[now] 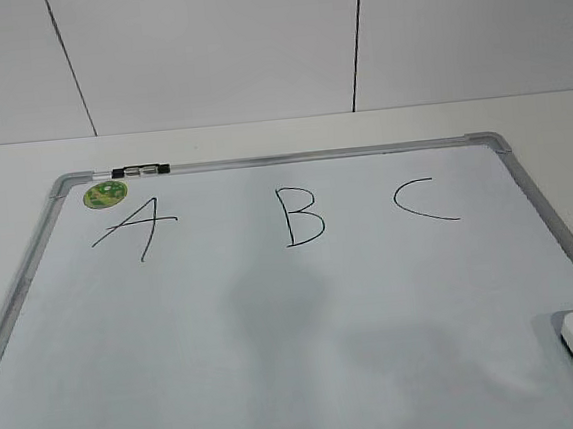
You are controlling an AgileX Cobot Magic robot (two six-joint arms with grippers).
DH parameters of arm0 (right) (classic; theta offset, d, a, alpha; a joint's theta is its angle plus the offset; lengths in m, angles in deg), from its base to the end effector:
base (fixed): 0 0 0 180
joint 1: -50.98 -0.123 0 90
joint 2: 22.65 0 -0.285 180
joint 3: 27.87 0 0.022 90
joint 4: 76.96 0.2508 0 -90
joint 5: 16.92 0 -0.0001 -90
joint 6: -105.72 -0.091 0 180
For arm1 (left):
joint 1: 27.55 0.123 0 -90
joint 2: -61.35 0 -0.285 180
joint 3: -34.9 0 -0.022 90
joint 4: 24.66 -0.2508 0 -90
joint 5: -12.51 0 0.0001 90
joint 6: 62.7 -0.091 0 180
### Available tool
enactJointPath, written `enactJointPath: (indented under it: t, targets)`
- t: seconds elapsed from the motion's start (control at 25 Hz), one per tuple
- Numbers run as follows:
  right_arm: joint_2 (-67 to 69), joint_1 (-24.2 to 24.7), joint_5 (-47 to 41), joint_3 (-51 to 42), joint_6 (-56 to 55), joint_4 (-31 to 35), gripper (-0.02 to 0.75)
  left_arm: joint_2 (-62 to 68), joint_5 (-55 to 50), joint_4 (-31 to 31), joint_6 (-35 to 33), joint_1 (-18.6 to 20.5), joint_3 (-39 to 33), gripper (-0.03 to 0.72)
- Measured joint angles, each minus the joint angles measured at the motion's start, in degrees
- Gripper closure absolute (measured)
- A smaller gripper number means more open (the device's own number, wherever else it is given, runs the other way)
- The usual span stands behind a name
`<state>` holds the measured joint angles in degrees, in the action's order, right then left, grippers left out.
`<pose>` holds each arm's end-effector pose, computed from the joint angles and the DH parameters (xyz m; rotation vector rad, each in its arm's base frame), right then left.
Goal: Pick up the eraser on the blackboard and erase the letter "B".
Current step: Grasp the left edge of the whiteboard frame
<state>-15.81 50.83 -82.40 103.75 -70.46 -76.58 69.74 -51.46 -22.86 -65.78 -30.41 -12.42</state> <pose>-0.0113 0.0005 0.2715 -0.0737 2.1055 -0.0304 -0.0083 -0.0022 0.2789 0.1109 2.0856 -0.0355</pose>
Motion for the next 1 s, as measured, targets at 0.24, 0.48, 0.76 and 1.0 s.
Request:
enactJointPath:
  t: [0.24, 0.48, 0.76, 1.0]
  targets:
    - [0.00, 0.00, 0.00, 0.00, 0.00, 0.00, 0.155, 0.00, 0.00, 0.00, 0.00, 0.00, 0.00, 0.449]
    - [0.00, 0.00, 0.00, 0.00, 0.00, 0.00, 0.155, 0.00, 0.00, 0.00, 0.00, 0.00, 0.00, 0.449]
    - [0.00, 0.00, 0.00, 0.00, 0.00, 0.00, 0.155, 0.00, 0.00, 0.00, 0.00, 0.00, 0.00, 0.449]
    - [0.00, 0.00, 0.00, 0.00, 0.00, 1.61, 0.155, 0.00, 0.00, 0.00, 0.00, 0.00, 0.00, 0.449]
